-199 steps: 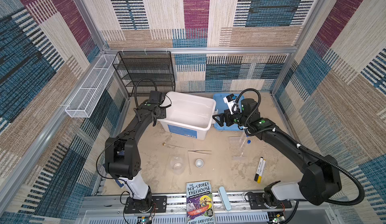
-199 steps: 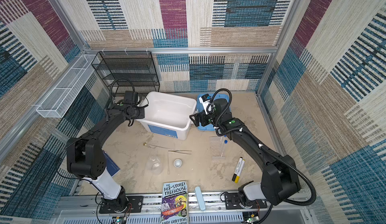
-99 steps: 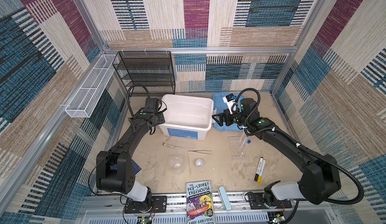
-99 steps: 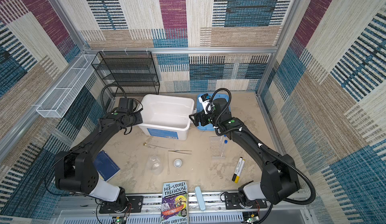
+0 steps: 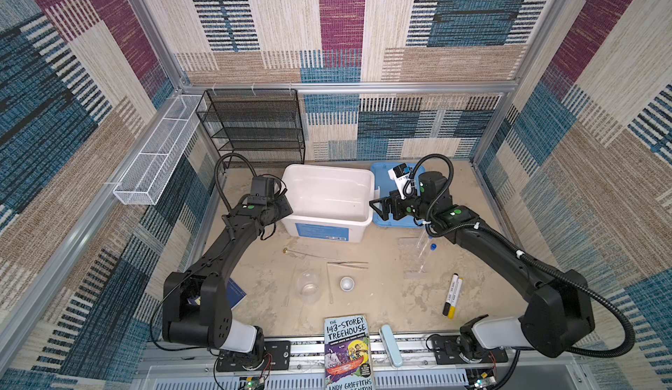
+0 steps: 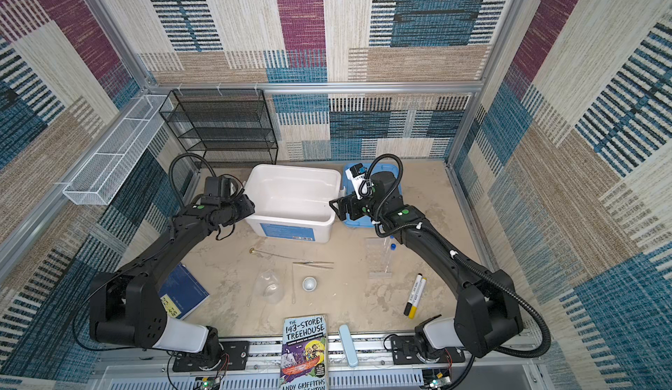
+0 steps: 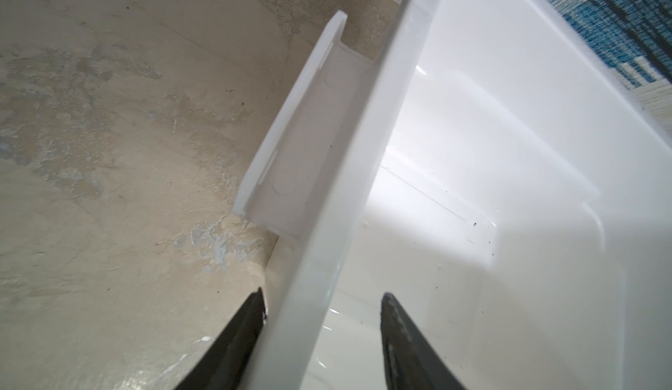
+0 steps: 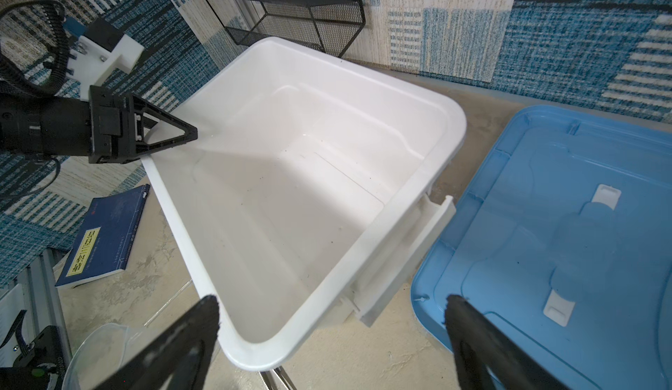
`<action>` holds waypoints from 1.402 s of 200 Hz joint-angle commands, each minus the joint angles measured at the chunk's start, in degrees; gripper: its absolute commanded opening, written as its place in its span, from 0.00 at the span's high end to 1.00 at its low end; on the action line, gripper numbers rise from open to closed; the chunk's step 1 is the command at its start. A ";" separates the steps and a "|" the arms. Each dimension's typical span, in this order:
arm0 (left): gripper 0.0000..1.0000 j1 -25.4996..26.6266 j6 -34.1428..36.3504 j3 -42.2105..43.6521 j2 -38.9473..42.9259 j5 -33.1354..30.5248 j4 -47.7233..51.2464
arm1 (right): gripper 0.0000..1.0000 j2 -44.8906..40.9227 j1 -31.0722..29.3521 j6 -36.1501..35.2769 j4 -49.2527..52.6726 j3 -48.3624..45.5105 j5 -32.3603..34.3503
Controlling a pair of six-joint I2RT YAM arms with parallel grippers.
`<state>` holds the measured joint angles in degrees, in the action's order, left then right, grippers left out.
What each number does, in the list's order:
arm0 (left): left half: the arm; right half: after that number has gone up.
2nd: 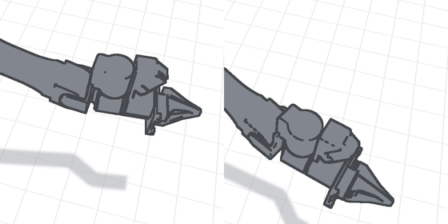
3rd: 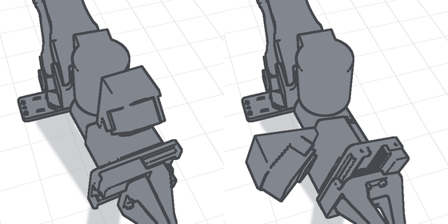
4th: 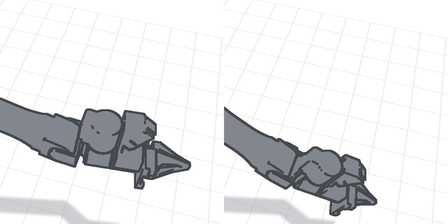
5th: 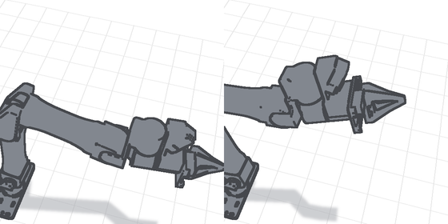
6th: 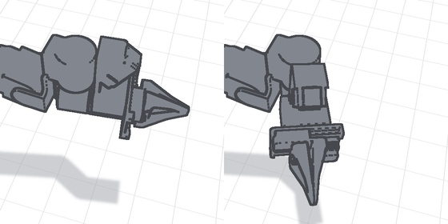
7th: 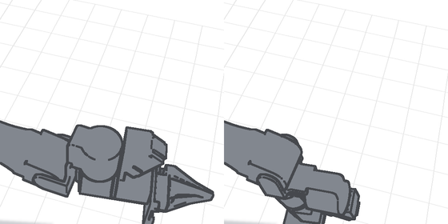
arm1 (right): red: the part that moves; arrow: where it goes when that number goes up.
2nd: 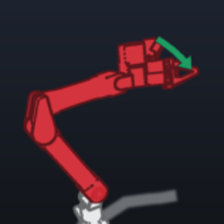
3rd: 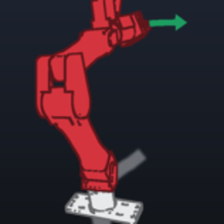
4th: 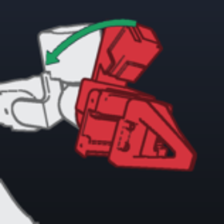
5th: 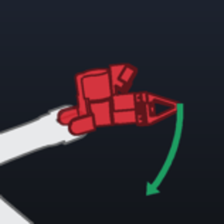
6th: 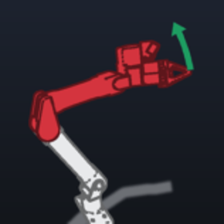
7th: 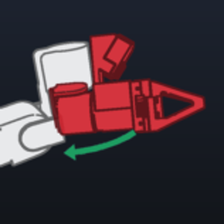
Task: Organize the chemistry lab equipment
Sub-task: 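Pull the white bin toward the robot with the left gripper, then release the bin and grasp the clear plastic beaker with the left gripper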
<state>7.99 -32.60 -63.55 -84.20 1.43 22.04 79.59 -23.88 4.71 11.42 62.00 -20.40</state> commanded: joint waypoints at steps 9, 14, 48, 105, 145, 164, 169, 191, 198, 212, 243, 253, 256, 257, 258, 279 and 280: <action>0.24 -0.07 -0.84 0.96 1.46 0.88 -1.88 | 0.02 -0.74 -0.03 0.12 -2.14 -0.38 1.07; 0.21 -0.08 -0.57 0.97 1.74 0.63 -1.70 | 0.02 -0.87 -0.01 0.12 -2.23 -0.47 1.29; 0.00 -0.33 2.00 0.74 5.04 -0.37 0.88 | 0.01 -3.31 -0.04 -0.77 -2.88 -1.15 0.18; 0.01 -0.01 15.01 -3.61 13.52 11.20 16.73 | 0.01 -8.81 -0.24 -2.05 -2.46 -2.58 -1.08; 0.05 2.62 17.92 -2.74 20.18 18.45 26.72 | 0.01 -9.90 -8.72 -7.34 1.53 -2.42 3.61; 0.03 5.51 18.39 -3.60 21.17 18.50 31.00 | 0.01 -9.14 -12.05 -7.19 2.54 -2.14 1.62; 0.02 6.53 18.17 -3.40 21.44 18.31 31.51 | 0.01 -8.90 -12.71 -6.90 2.49 -2.19 0.62; 0.00 11.87 16.46 -1.28 21.98 15.67 32.72 | 0.01 -8.23 -15.23 -6.88 2.11 -2.67 -0.29; 0.00 13.71 16.12 -0.69 21.64 13.79 33.58 | 0.01 -7.88 -15.85 -7.06 2.12 -2.67 -0.69; 0.00 17.41 15.44 0.27 20.77 8.87 34.77 | 0.01 -7.04 -16.99 -7.47 2.19 -2.60 -1.80; 0.00 22.55 12.90 2.33 19.81 3.05 36.82 | 0.01 -5.76 -18.64 -7.97 3.11 -1.88 -2.29; 0.01 23.50 11.73 3.46 19.96 2.34 36.76 | 0.01 -5.74 -18.81 -8.04 3.07 -2.03 -2.35; 0.00 24.01 11.44 3.78 19.96 1.53 36.76 | 0.01 -5.76 -18.82 -8.04 3.01 -2.06 -2.34; 0.00 24.22 11.38 3.87 19.91 1.19 36.84 | 0.01 -5.76 -18.87 -7.96 3.00 -2.10 -2.30; 0.00 24.33 11.31 3.91 19.89 0.80 36.89 | 0.01 -5.76 -18.90 -7.92 3.00 -2.12 -2.33; 0.01 28.93 9.35 5.17 19.16 -4.54 37.25 | 0.01 -5.97 -19.36 -7.71 2.82 -2.81 -2.94; 0.01 29.06 9.24 5.22 19.12 -4.61 37.22 | 0.01 -5.95 -19.36 -7.75 2.86 -2.83 -2.96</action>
<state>34.04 -19.90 -59.35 -64.53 3.55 57.67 73.80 -42.76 -2.66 14.81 59.48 -22.09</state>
